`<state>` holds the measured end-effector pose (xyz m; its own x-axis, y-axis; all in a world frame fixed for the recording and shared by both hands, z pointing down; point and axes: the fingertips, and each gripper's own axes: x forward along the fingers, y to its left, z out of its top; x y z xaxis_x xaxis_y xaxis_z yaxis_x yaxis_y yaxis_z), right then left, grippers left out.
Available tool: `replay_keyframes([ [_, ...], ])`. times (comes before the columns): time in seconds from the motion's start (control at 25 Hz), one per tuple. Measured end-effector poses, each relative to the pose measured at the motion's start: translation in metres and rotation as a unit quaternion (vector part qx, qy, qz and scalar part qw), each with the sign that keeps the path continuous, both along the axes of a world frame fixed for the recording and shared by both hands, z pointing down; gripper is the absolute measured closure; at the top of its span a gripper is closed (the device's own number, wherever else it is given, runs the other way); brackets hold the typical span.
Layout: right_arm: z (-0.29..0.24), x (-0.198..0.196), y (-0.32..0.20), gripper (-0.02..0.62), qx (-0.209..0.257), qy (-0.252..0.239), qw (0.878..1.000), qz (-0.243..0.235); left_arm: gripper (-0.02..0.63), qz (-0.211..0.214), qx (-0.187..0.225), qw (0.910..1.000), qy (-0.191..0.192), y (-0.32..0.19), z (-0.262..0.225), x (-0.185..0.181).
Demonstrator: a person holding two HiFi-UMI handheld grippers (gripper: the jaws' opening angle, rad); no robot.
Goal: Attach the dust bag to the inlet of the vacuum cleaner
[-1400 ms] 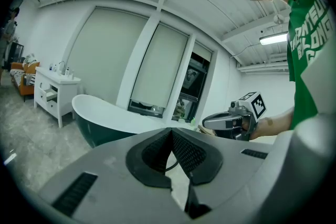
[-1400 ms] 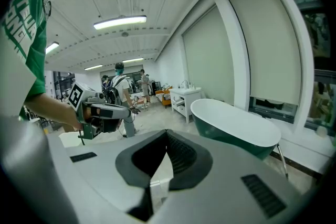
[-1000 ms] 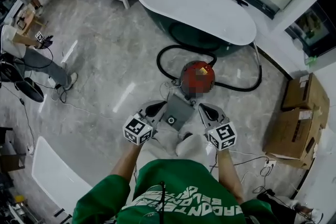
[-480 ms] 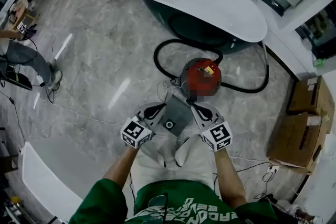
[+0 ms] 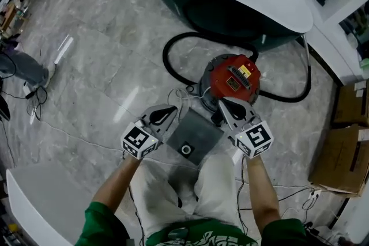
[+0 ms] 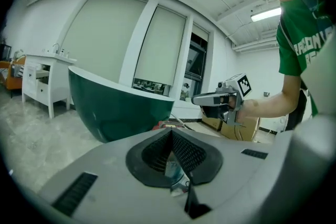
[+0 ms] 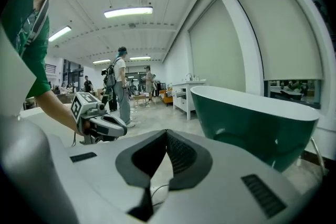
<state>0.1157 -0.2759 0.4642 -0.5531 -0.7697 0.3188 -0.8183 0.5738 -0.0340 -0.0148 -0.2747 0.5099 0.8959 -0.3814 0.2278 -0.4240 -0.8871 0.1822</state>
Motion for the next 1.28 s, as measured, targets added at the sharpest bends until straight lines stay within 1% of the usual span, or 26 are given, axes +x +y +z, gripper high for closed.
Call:
replay_keyframes([
  [0.08, 0.031, 0.006, -0.007, 0.586, 0.003, -0.011, 1.000, 0.001, 0.601, 0.007, 0.010, 0.9999, 0.003, -0.011, 0.033, -0.002],
  [0.2, 0.067, 0.013, -0.018, 0.586, 0.008, -0.029, 1.000, 0.006, 0.601, 0.019, 0.037, 0.9991, 0.002, -0.026, 0.074, -0.002],
  [0.32, 0.088, 0.017, -0.022, 0.586, 0.017, -0.039, 0.999, 0.019, 0.602, 0.036, 0.062, 0.9974, 0.000, -0.033, 0.102, 0.001],
  [0.4, 0.096, 0.015, -0.020, 0.586, 0.023, -0.041, 0.999, 0.025, 0.601, 0.041, 0.070, 0.9967, 0.002, -0.036, 0.117, 0.000],
  [0.68, 0.104, 0.015, -0.006, 0.586, 0.043, -0.035, 0.998, 0.030, 0.601, 0.056, 0.072, 0.9957, 0.014, -0.029, 0.156, 0.001],
  [0.88, 0.117, 0.025, 0.004, 0.586, 0.044, -0.038, 0.998, 0.039, 0.603, 0.081, 0.069, 0.9943, 0.012, -0.014, 0.179, 0.018],
  [1.08, 0.138, 0.030, 0.013, 0.586, 0.039, -0.045, 0.997, 0.043, 0.601, 0.095, 0.049, 0.9936, 0.037, 0.002, 0.177, 0.038],
  [1.28, 0.159, 0.028, 0.028, 0.586, 0.033, -0.052, 0.998, 0.031, 0.602, 0.101, 0.049, 0.9927, 0.044, 0.018, 0.184, 0.049],
])
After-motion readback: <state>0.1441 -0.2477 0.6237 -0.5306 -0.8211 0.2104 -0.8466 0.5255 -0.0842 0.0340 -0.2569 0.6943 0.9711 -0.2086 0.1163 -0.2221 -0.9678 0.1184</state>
